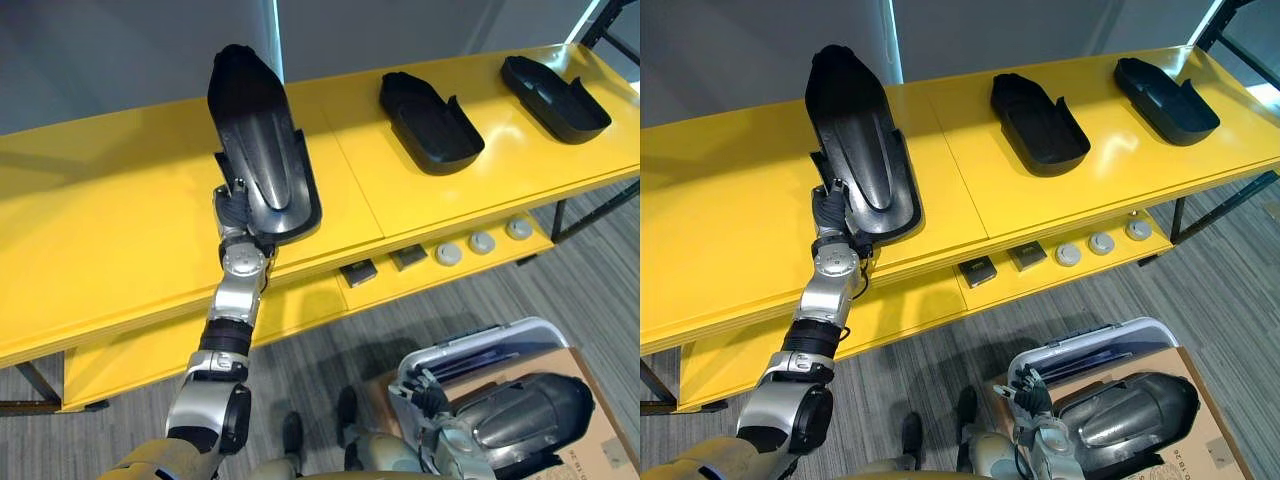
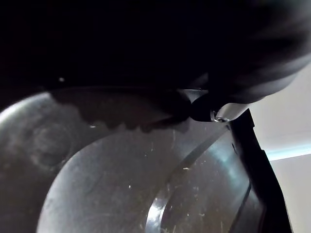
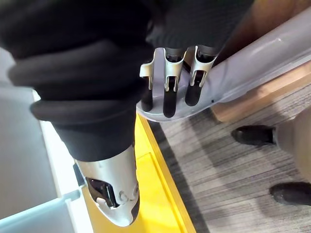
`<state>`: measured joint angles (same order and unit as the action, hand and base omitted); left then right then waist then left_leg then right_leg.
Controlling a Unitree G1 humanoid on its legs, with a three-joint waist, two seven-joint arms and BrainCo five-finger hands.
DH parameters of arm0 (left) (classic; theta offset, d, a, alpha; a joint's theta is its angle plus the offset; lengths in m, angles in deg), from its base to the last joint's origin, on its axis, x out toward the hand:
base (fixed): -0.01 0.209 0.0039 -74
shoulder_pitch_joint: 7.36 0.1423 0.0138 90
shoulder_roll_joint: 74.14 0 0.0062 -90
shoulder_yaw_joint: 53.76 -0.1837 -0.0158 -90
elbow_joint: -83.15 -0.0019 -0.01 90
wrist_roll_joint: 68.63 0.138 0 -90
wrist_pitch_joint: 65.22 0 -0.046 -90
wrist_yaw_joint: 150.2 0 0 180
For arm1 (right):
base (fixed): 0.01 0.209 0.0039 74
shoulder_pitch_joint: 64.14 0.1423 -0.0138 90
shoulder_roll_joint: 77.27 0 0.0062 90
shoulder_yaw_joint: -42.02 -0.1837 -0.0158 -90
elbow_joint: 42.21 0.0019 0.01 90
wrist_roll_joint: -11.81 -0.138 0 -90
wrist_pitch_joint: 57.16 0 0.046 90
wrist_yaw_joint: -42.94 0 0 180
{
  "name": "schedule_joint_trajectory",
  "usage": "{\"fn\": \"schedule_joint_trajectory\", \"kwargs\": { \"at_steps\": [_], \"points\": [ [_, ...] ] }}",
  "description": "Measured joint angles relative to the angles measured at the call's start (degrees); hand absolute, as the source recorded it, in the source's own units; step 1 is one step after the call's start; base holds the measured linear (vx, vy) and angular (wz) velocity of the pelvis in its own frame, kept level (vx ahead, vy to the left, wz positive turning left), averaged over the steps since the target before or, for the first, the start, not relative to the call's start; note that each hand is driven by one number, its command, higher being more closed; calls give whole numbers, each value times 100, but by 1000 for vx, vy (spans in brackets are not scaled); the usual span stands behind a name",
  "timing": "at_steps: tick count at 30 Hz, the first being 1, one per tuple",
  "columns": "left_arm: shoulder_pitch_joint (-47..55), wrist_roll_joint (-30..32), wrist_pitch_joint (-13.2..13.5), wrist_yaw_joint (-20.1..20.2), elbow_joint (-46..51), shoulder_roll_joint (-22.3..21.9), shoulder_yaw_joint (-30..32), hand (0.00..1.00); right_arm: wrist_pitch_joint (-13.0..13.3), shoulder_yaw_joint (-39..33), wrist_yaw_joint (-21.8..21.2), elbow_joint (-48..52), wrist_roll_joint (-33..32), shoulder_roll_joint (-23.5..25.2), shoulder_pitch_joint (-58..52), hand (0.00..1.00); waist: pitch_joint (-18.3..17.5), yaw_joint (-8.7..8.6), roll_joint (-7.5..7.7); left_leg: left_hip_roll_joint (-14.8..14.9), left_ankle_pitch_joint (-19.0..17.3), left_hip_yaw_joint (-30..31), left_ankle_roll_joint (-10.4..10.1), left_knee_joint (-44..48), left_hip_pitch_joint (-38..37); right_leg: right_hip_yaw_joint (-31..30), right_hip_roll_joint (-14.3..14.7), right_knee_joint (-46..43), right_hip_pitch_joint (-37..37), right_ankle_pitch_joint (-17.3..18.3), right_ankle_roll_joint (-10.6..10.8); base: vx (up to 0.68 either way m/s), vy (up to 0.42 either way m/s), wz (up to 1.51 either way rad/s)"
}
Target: Walk over and take plastic housings, then place them on the shelf
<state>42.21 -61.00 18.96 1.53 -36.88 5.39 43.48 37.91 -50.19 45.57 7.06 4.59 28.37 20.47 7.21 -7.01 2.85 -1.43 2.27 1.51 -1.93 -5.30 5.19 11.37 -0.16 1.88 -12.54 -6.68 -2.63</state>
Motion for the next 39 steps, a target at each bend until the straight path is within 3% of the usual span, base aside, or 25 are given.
{"fn": "schedule_joint_trajectory", "kwargs": {
  "at_steps": [22, 27, 30, 31, 34, 39],
  "points": [
    [-181, 52, -20, -288, 147, 177, 444, 0, 37, 104, -12, 161, -17, -2, -15, 0, 173, 13, -58, 44, -20, 49, -25, -3, 43, -28, 20, -269, -169, 151, -20, 6, 38, 0],
    [-11, 454, 31, -468, 1600, 196, 265, 0, 99, 102, -13, 61, -97, -3, -20, 0, 185, 32, -79, 43, 0, 150, 5, -2, 24, 56, 19, -170, -65, 149, -22, 40, 53, 9],
    [584, 701, 309, -442, 3012, 124, -227, 0, 127, 99, -13, -114, -121, -9, -1, 0, 224, 158, -151, 41, -7, 157, 9, -2, 1, 69, 18, -138, -17, 149, -22, 54, 62, 5],
    [971, 846, 455, -415, 3490, 99, -420, 100, 122, 105, -21, -156, -122, 10, 1, 0, 241, 161, -181, 40, -13, 160, 15, -2, -10, 88, 16, -97, 22, 149, -22, 49, 68, 9],
    [2038, 1140, 694, -242, 4297, -138, -796, 100, 121, 108, -28, -343, -124, 38, 57, 0, 242, 194, -198, 41, -50, 156, 61, -1, -76, 90, 24, -35, 122, 148, -21, 49, 70, 2],
    [3001, 1523, 927, 226, 4609, -204, -1518, 100, 121, 159, -30, -366, -121, 33, 53, 0, 241, 330, -201, 41, -128, 81, 116, 32, -63, 19, 39, 17, 131, 123, 15, 17, 61, -6]
  ]
}}
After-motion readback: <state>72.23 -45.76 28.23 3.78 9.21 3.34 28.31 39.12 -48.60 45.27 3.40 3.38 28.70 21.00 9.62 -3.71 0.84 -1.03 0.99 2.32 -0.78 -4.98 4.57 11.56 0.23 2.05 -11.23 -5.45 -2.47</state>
